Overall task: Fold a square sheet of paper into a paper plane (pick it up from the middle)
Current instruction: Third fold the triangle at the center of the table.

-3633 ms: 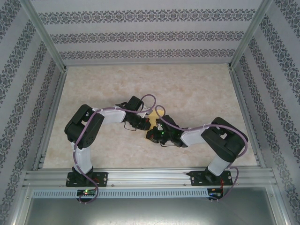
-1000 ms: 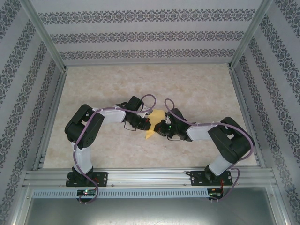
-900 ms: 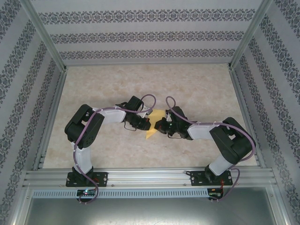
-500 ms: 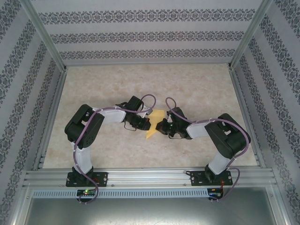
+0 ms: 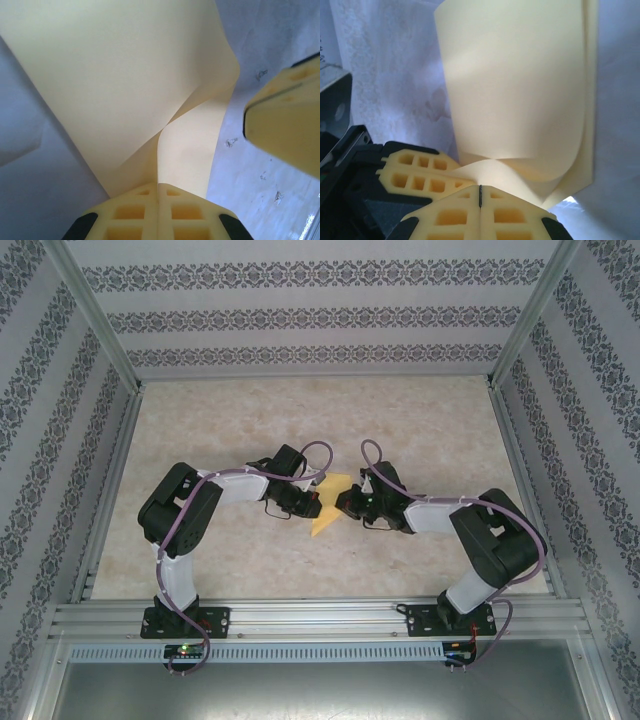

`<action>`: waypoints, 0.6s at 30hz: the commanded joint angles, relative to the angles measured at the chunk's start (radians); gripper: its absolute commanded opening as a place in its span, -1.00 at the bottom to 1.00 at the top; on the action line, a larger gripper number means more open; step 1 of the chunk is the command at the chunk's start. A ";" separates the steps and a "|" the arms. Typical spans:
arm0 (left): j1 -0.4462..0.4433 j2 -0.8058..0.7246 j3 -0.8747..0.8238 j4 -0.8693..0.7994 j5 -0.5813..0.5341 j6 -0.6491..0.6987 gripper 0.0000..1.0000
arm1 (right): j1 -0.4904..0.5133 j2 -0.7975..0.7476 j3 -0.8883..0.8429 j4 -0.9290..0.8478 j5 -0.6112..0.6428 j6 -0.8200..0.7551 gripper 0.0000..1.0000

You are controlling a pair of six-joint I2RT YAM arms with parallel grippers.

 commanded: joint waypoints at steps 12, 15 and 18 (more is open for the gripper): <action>-0.008 0.043 0.000 -0.057 -0.026 0.028 -0.98 | -0.030 0.051 -0.031 0.056 -0.035 0.013 -1.00; -0.008 0.041 0.000 -0.057 -0.024 0.028 -0.99 | -0.032 -0.024 0.019 -0.035 -0.019 -0.019 -1.00; -0.008 0.044 0.001 -0.058 -0.025 0.028 -0.99 | -0.043 -0.041 0.056 -0.107 -0.009 -0.055 -1.00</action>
